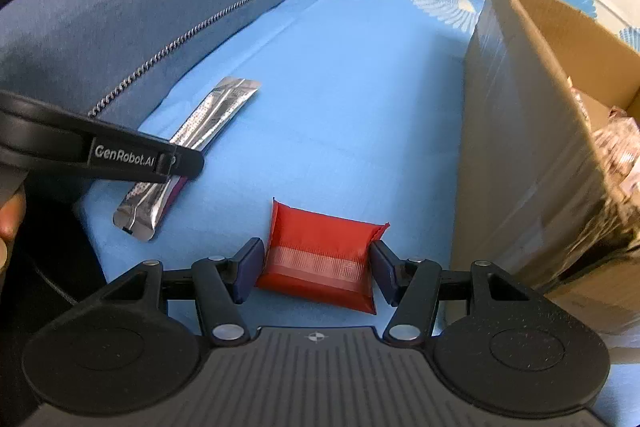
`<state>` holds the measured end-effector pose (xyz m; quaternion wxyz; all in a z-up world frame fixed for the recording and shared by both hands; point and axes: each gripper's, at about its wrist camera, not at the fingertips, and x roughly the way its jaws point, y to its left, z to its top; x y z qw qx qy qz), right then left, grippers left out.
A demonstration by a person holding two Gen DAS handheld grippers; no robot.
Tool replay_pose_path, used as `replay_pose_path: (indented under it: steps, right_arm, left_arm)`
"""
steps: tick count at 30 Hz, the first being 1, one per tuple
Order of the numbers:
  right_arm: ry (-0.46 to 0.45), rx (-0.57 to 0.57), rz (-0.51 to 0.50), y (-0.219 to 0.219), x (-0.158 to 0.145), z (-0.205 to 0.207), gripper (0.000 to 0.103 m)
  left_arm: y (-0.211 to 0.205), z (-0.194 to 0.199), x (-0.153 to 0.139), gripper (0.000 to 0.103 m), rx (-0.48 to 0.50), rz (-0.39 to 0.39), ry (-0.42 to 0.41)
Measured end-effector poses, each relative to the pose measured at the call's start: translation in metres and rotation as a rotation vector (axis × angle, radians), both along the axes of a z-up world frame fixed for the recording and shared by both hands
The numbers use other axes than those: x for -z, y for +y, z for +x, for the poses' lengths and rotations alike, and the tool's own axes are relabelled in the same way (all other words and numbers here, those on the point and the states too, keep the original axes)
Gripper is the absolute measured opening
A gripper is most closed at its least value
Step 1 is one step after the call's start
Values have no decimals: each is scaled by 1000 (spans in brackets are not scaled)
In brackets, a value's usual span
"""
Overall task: Organize snacks
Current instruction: 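Lift the red pack and silver stick pack off the bedspread with both tools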
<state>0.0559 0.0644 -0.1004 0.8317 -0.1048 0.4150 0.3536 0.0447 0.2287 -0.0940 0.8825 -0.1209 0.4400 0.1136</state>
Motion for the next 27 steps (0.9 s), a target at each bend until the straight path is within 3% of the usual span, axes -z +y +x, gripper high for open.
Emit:
replay_pose_path:
  steps: [15, 27]
  right_arm:
    - [-113, 8, 86, -10, -23, -5, 60]
    - [-164, -16, 153, -25, -42, -9, 60]
  left_arm:
    - [-6, -14, -11, 25, 1, 19, -64]
    - [-16, -8, -11, 25, 10, 72, -43]
